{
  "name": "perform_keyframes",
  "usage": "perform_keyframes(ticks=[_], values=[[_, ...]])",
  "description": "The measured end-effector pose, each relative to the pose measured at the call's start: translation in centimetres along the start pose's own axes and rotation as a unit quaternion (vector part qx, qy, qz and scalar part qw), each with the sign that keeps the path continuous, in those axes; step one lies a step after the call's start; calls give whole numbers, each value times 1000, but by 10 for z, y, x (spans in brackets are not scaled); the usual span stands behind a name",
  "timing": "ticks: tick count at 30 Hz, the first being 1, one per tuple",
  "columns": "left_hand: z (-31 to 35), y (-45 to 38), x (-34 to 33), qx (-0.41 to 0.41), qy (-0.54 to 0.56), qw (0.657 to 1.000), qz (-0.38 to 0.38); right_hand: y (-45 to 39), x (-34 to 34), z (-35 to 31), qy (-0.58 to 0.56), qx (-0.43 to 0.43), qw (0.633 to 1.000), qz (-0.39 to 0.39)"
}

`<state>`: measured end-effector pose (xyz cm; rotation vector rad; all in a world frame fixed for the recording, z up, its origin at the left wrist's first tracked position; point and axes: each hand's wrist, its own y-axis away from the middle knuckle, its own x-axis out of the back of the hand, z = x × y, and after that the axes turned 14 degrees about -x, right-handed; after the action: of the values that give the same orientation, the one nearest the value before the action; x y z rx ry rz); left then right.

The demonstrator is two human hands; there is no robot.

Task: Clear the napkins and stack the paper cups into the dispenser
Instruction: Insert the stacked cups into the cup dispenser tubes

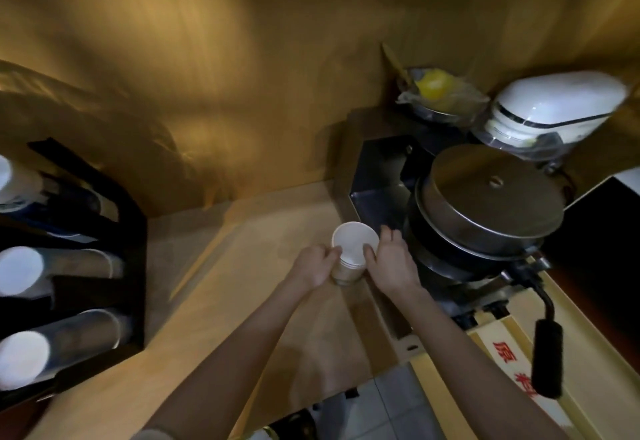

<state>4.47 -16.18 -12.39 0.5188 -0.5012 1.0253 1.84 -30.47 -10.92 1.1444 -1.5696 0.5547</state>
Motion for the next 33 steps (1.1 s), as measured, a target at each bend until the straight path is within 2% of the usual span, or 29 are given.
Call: perform_keyframes(ticks=[6,10,12,15,17,19,21,23,24,26,29,31,33], values=[[-3,-9,-8,50,141,989,8,-11,-4,9,-136,-70,983,-101],[-1,-3,0,92,228,969,36,-13,-4,5,-221,-80,964,-121],[-1,8,12,157,331,929,43,-10,-4,-4,-258,-59,957,-121],[-7,23,29,229,488,842,-12,-2,-2,-17,-314,2,942,-119],[-16,36,41,218,588,778,-37,7,-2,-29,-337,70,929,-135],[-25,48,52,194,661,724,-28,18,-6,-39,-340,130,918,-159],[-36,61,58,177,689,702,31,28,-12,-48,-344,158,906,-191],[-46,76,61,150,685,703,115,36,-18,-55,-348,155,897,-224],[-50,84,62,135,667,717,150,40,-20,-60,-349,147,895,-237],[-57,101,66,103,591,773,208,48,-25,-70,-352,134,889,-261],[-66,128,74,89,372,873,301,62,-33,-89,-335,145,882,-297],[-69,147,80,56,229,909,344,75,-37,-106,-327,166,874,-320],[-68,168,85,18,123,921,370,91,-41,-123,-324,184,862,-343]])
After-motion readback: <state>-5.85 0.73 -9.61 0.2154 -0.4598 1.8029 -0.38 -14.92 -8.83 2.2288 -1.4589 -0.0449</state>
